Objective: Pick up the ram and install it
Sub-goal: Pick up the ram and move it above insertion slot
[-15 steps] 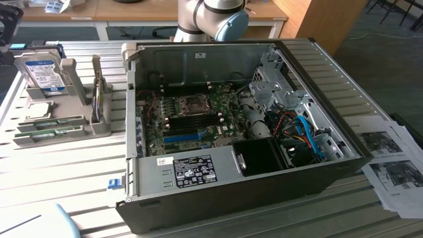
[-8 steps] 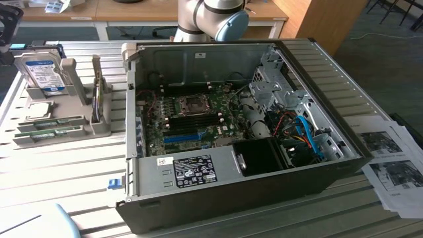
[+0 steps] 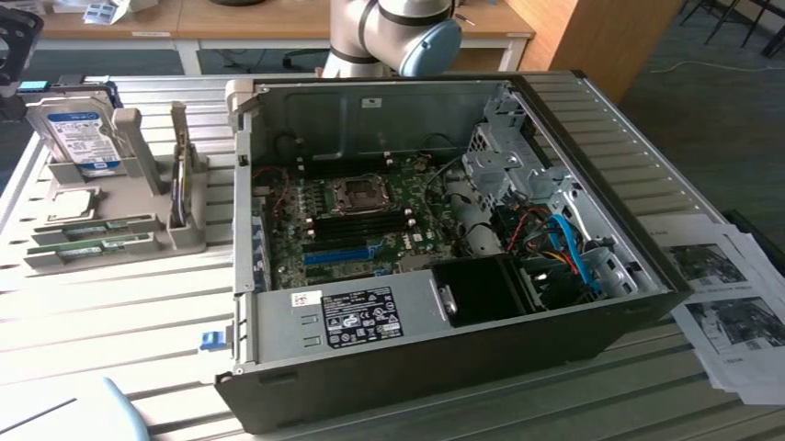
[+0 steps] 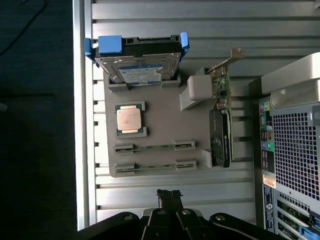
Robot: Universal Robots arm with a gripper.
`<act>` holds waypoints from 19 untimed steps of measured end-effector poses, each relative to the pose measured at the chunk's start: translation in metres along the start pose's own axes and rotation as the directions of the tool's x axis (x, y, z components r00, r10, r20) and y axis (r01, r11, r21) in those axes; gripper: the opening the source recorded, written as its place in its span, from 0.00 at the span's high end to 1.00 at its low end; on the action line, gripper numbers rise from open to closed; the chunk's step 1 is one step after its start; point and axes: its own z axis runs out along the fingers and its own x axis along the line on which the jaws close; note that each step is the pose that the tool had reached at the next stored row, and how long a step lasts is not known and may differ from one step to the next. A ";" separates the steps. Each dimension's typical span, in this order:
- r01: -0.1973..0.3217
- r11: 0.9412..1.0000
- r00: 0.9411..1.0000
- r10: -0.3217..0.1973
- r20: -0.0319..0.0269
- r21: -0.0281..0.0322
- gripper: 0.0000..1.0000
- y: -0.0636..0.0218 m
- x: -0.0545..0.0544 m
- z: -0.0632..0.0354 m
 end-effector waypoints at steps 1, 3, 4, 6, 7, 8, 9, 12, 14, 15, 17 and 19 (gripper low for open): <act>0.011 1.000 1.000 -0.011 0.000 -0.001 0.91 0.0000 0.000 0.0000; 0.035 0.999 0.999 -0.035 -0.002 -0.001 0.91 -0.0001 0.000 -0.0001; 0.049 0.999 0.999 -0.049 -0.002 -0.001 0.91 -0.0001 0.000 0.0000; 0.079 0.997 0.997 -0.079 -0.004 -0.002 0.91 -0.0001 0.000 0.0001; 0.094 0.996 0.996 -0.094 -0.004 -0.003 0.91 -0.0001 0.000 0.0002; 0.109 0.994 0.994 -0.109 -0.005 -0.003 0.91 -0.0001 0.000 0.0003; 0.125 0.992 0.992 -0.125 -0.006 -0.004 0.91 -0.0001 0.000 0.0003; 0.173 0.985 0.985 -0.173 -0.008 -0.005 0.91 -0.0001 0.000 0.0003; 0.202 0.979 0.979 -0.202 -0.009 -0.006 0.91 -0.0001 0.000 0.0004; 0.216 0.976 0.976 -0.217 -0.010 -0.006 0.91 -0.0001 0.000 0.0004; 0.245 0.970 0.969 -0.245 -0.011 -0.007 0.91 -0.0001 0.000 0.0004; 0.272 0.962 0.962 -0.273 -0.012 -0.008 0.91 -0.0001 0.000 0.0005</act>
